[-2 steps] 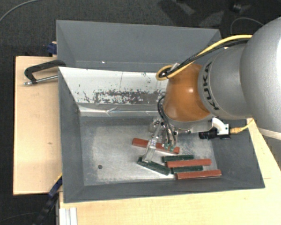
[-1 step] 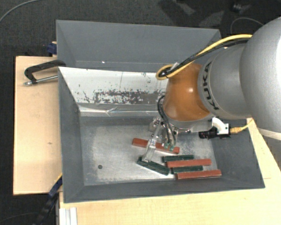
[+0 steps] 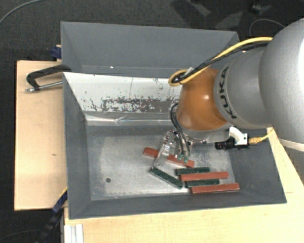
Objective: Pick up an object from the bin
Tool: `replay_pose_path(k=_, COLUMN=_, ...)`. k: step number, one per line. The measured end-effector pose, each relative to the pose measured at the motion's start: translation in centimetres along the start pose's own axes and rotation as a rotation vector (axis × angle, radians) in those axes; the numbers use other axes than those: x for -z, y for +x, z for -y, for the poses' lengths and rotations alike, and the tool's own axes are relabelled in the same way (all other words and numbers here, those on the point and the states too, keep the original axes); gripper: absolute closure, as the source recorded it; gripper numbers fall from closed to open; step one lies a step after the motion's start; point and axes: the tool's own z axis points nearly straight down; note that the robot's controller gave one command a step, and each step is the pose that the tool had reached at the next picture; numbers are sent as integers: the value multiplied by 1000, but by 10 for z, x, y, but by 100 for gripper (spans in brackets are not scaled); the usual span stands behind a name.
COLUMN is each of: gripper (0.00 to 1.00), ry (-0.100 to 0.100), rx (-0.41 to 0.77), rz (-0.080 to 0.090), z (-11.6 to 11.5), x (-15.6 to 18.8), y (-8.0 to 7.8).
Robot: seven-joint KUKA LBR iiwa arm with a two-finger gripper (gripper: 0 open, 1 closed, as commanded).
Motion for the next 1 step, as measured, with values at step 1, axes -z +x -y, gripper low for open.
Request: replay_pose_path(k=1, gripper=100, ry=-4, rx=1, rz=9, z=-2, x=58, y=-2)
